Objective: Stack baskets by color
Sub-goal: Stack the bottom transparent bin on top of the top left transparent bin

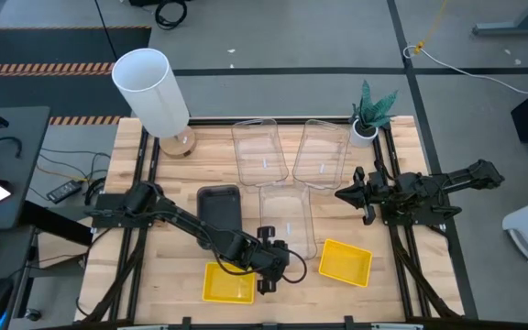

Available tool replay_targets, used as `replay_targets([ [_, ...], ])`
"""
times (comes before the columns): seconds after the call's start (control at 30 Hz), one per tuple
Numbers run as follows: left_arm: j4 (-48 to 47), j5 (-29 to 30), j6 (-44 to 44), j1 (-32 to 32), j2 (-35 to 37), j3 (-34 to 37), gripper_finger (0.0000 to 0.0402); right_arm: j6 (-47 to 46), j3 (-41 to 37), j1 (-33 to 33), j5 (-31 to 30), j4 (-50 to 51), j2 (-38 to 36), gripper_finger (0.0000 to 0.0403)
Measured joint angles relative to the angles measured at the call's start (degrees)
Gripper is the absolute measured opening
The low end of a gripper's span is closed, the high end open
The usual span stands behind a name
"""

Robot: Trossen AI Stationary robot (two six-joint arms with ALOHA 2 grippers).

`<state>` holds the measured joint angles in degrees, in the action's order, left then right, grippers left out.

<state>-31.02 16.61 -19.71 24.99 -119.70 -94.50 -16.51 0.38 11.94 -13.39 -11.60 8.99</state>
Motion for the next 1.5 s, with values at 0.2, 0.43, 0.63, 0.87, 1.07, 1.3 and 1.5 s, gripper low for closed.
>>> replay_targets([
  [0.2,-0.6,-1.2,-1.0,0.0,0.1,0.0,0.0011,0.0,0.0,0.0,0.0,0.0,0.0,0.003],
  [0.43,-0.6,-1.2,-1.3,0.3,0.1,0.0,0.0008,0.0,0.0,0.0,0.0,0.0,0.0,0.003],
  [0.63,-0.8,-0.6,0.7,1.3,0.5,0.0,0.0008,0.1,0.0,0.0,0.0,0.0,0.0,0.003],
  [0.87,-7.4,0.8,1.1,2.1,1.0,-4.6,0.0008,0.2,0.0,0.0,0.0,-0.3,0.0,0.003],
  [1.07,-13.7,3.5,3.3,2.7,1.2,-10.7,0.0008,0.2,0.0,0.0,-0.5,-0.3,0.0,0.003],
  [1.3,-21.1,8.0,3.9,4.4,1.2,-16.6,0.0008,0.2,0.0,0.0,-0.4,-0.3,0.0,0.003],
  [1.5,-23.2,10.2,4.9,6.0,1.3,-19.9,0.0008,0.2,0.0,0.0,-0.4,-0.3,0.0,0.003],
])
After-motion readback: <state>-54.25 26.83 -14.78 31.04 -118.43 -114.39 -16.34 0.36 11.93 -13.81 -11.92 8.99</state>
